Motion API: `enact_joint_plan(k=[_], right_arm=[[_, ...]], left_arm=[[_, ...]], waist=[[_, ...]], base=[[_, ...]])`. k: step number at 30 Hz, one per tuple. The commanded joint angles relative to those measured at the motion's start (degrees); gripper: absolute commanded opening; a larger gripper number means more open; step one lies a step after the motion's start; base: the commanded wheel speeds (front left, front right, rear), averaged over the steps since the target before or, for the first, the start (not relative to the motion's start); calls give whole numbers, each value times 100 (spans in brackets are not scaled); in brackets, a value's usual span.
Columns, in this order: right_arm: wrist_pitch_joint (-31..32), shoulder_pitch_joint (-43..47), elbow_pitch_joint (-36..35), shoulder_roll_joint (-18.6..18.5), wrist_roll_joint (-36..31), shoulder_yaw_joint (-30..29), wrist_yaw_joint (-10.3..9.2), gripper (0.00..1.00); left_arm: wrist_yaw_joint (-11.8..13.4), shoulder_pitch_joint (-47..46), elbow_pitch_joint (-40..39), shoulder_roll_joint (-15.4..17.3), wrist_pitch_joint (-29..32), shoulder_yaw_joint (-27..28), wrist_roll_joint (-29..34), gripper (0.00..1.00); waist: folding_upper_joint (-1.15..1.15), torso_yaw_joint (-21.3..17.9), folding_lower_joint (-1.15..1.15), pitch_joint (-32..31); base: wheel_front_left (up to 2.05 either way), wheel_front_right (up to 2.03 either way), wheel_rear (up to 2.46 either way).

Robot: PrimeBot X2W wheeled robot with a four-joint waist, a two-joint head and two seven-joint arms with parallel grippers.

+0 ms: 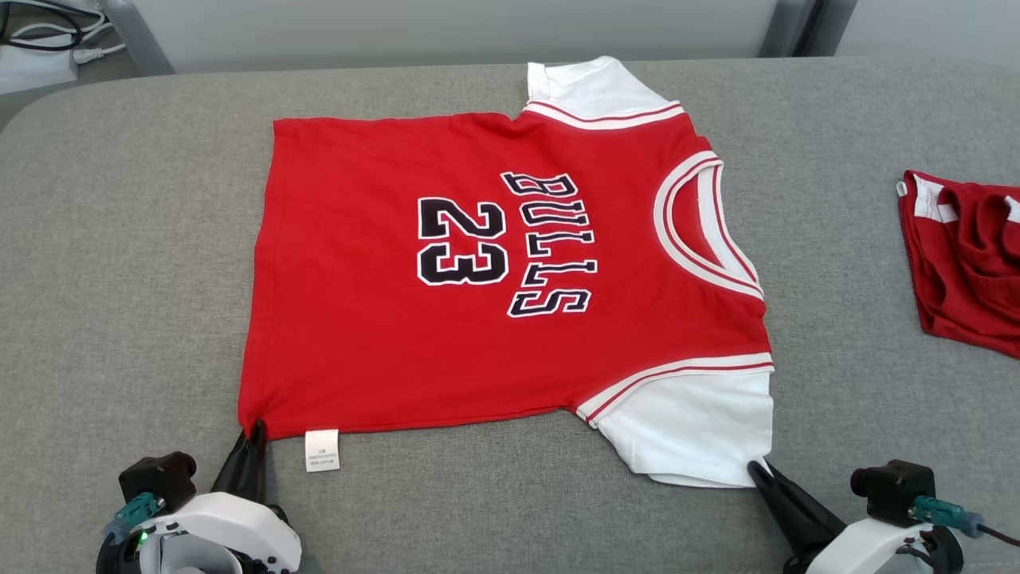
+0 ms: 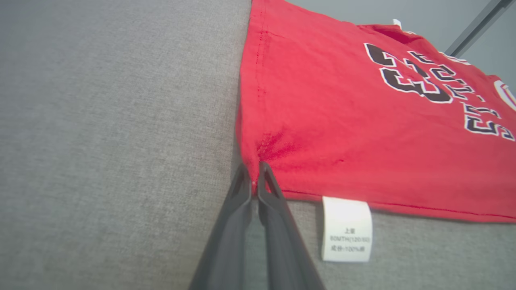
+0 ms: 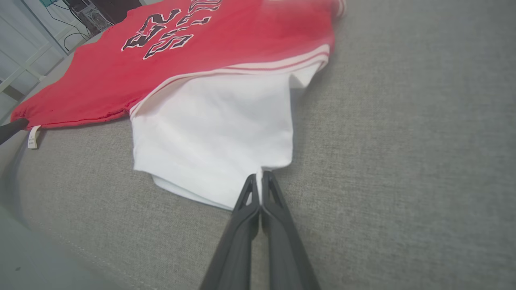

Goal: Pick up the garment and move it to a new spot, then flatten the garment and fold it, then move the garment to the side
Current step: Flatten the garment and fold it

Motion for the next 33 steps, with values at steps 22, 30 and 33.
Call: enact_joint_plan(k=[22,30,33], right_arm=[[619,187,-1198,-1232,895,1091,24,0],[1020,276,-1642,-1551,1176,1316,24,0],[1117,300,-1720,-1633,1245,1339,24,0]], left_arm=[[-30,316,231,382,-35,35,85,0],[-22,324,397,477,-15,-36,120,0],[-1,330,418,503,-11,-68,146,0]], waist=[[0,49,0,-549],[0,40,0,-608],[0,40,0,-609]], base=[[0,0,0],[0,0,0],[0,0,0]])
